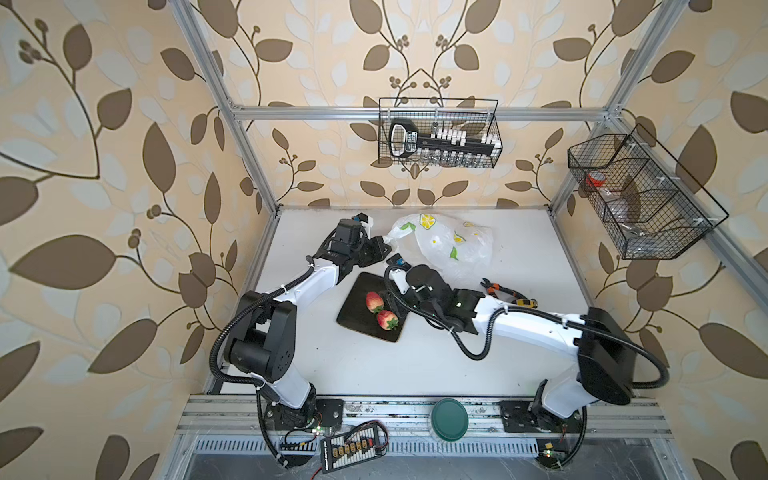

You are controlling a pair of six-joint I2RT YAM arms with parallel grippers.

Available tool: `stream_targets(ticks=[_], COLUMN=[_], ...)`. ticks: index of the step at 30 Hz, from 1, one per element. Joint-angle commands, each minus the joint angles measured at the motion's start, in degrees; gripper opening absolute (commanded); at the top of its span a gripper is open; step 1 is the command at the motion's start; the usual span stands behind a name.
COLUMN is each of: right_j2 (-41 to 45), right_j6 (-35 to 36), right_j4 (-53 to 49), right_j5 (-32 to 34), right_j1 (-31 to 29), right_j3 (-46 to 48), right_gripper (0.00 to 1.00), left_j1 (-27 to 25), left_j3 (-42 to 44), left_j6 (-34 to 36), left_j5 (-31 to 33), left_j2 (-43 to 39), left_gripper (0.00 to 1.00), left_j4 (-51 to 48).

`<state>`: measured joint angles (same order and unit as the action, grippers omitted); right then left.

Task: Take the fake fruits out of the plastic bag
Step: 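Lower the strawberry onto the black tray and open the right gripper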

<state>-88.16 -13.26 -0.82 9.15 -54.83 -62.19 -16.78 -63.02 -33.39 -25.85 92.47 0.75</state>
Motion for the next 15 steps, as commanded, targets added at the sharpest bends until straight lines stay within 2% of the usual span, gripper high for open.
stream_targets(ticks=[1, 6, 15], right_j2=[5.2, 8.3, -0.5], right_j6=[-1.3, 3.5, 22.3], right_j4=[-1.9, -2.1, 1.1], right_j5=[2.4, 2.1, 3.3], right_j1=[2.8, 9.9, 14.9], right_j3=[3.6, 5.2, 2.7], right_gripper=[0.49, 0.39, 0.35], left_j1=[0.6, 0.4, -1.5], left_j3=[-1.1, 0.6, 4.3], left_j6=[-1.1, -3.3, -4.3], left_j5=[-2.6, -3.7, -2.6], left_j2=[-0.3, -1.4, -6.3], left_gripper=[0.0, 0.0, 0.0], left_j4=[3.1, 4.6, 5.2])
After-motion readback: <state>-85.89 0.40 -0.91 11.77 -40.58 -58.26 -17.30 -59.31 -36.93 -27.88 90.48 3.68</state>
